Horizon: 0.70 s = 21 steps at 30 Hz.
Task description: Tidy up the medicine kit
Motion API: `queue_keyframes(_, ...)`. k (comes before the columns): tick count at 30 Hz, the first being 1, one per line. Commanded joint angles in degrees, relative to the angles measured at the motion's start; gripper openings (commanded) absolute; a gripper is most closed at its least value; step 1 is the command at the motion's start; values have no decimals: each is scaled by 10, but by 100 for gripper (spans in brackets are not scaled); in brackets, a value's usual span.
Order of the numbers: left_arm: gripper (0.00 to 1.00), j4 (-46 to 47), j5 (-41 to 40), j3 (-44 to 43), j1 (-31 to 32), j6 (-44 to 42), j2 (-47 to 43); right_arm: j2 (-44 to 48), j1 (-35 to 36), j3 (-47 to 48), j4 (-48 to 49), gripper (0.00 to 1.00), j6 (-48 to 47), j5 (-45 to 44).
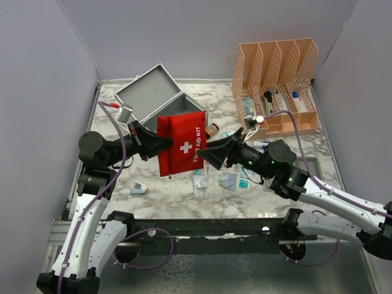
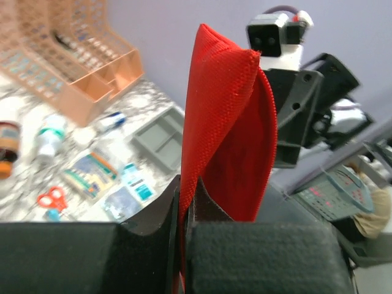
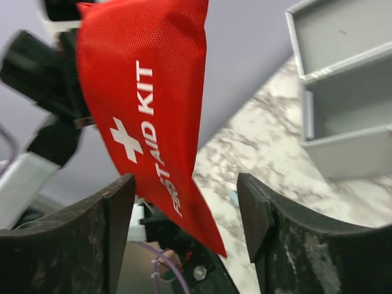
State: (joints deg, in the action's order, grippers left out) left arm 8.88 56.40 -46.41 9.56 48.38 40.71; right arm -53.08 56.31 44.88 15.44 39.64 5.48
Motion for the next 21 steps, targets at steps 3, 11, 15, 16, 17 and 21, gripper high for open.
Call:
queue_keyframes(3,0,-272,-203,-27,2,-164,35,-66,4,31,-148,70,-5,-161)
queue_keyframes(11,0,-363,-265,-23,3,-175,81,-217,4,157,-291,61,-23,-181)
queue_keyframes(15,0,-407,-291,-20,3,-166,103,-277,6,206,-292,61,-34,-112)
queue_keyframes(16,0,-410,-301,-16,3,-162,107,-290,8,215,-290,61,-28,-103)
queue_keyframes(17,0,-414,-311,-12,4,-161,110,-302,11,222,-290,61,-21,-98)
queue_keyframes(21,0,-416,-326,1,9,-157,127,-355,21,259,-290,61,-2,-89)
